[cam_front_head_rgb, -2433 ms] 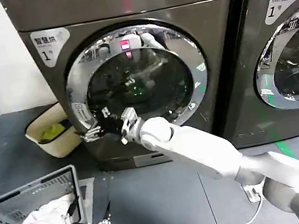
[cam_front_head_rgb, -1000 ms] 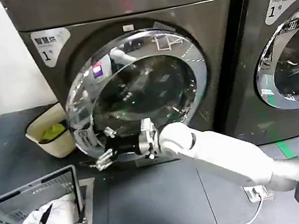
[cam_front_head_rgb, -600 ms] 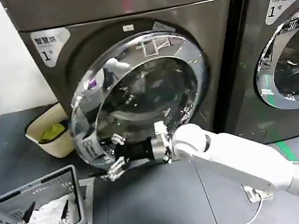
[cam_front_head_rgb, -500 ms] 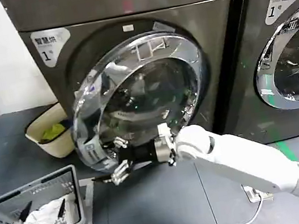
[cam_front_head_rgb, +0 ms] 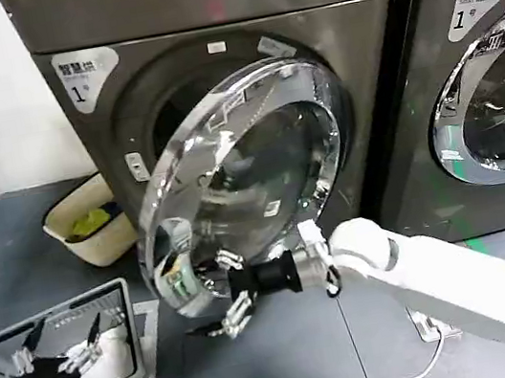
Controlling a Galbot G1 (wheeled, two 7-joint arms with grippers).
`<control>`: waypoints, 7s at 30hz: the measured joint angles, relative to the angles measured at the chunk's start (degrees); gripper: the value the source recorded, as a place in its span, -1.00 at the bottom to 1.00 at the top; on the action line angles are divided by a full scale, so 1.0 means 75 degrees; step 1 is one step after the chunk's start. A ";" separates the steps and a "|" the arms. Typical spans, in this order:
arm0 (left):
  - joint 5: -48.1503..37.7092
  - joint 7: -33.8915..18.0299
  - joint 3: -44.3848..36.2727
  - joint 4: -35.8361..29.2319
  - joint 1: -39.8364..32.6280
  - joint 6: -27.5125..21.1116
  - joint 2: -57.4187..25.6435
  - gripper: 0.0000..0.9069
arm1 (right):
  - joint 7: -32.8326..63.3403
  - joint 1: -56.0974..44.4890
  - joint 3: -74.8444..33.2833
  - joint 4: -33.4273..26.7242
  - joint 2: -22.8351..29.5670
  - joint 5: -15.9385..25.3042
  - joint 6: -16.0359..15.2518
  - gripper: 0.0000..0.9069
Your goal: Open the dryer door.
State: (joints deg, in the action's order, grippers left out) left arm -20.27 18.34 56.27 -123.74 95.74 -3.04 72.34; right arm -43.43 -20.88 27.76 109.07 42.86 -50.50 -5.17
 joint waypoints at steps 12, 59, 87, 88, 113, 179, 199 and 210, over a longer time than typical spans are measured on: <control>-0.0058 0.0285 -0.0907 0.0506 -0.1032 -0.0044 -0.0966 1.00 | -0.0508 -0.0875 -0.0725 0.0660 -0.0922 0.0239 0.0132 1.00; -0.0499 0.1699 -0.6222 0.1416 -0.5136 0.0380 -0.3377 1.00 | 0.1404 -1.2045 -1.2760 0.1605 0.0504 0.0619 0.2695 1.00; -0.0197 0.1581 -0.9208 0.2736 -0.7700 0.0448 -0.1910 1.00 | 0.5109 -1.2062 -1.6035 0.1012 0.4956 0.2736 0.1857 1.00; -0.0191 0.1548 -0.9298 0.2806 -0.7790 0.0448 -0.1847 1.00 | 0.5237 -1.1999 -1.6148 0.0959 0.5041 0.2810 0.1801 1.00; 0.0212 0.1198 -1.0785 0.5001 -0.9521 0.0591 0.0292 1.00 | 0.8127 -1.1604 -1.7907 -0.0382 0.6394 0.3588 0.0949 1.00; -0.0615 -0.0081 -0.9582 0.2023 -0.8135 -0.1440 -0.1668 1.00 | 0.8273 -1.1241 -1.8105 -0.0991 0.6577 0.3621 0.0787 1.00; -0.2262 -0.1865 -0.4550 -0.1074 -0.2737 -0.3539 -0.4317 1.00 | 0.8216 -1.1012 -1.7654 -0.0900 0.6115 0.3595 0.0666 1.00; -0.4234 -0.3992 -0.2203 -0.1391 -0.1329 -0.5229 -0.4276 1.00 | 0.8141 -1.0944 -1.7430 -0.0817 0.6006 0.3584 0.0605 1.00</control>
State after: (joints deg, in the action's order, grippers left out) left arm -52.03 -11.60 39.75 -134.17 85.77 -42.26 40.27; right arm 17.63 -102.95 -102.97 102.94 87.90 -23.62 -0.63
